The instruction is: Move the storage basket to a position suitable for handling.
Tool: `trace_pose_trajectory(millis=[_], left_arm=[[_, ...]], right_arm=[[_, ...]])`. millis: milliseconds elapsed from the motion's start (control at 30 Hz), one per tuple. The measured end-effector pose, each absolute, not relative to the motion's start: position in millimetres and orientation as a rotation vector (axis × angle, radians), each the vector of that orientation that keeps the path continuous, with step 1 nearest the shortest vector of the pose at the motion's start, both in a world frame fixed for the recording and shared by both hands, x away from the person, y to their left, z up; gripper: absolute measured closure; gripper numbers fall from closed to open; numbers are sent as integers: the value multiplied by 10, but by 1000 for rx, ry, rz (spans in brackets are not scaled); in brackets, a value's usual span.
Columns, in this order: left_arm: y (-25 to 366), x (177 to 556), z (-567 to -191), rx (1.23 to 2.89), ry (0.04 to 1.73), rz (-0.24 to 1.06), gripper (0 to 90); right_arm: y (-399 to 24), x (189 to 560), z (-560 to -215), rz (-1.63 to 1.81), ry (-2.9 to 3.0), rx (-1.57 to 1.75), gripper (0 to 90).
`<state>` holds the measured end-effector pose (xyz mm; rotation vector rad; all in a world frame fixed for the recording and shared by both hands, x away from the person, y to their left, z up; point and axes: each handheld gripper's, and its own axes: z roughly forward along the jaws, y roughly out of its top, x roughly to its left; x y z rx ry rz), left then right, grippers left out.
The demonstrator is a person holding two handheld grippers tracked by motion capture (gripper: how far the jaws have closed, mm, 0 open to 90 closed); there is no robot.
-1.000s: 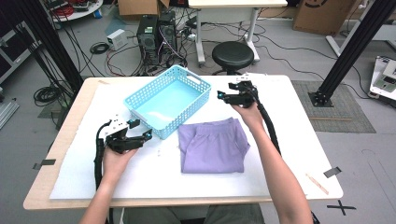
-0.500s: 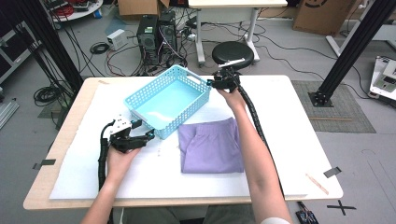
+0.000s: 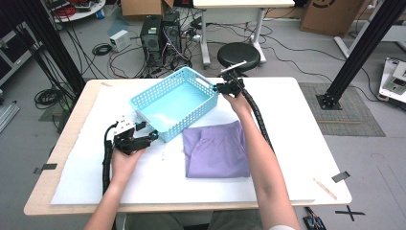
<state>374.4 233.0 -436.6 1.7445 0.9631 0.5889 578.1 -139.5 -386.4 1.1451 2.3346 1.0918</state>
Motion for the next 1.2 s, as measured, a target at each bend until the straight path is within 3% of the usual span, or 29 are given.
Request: trace_pose_trajectory(millis=[167, 733, 1200], left_arm=[[2255, 3787, -4360, 1750, 939, 616, 417], [2106, 4109, -4408, 1672, 1026, 562, 450], [1888, 4348, -4392, 1704, 1018, 592, 443]], right_arm=[[-1584, 5651, -3865, 1083, 2299, 1181, 771], [-2185, 5154, -3868, 1158, 2218, 1230, 761], [-2522, 4839, -3879, 1174, 2154, 1240, 765]])
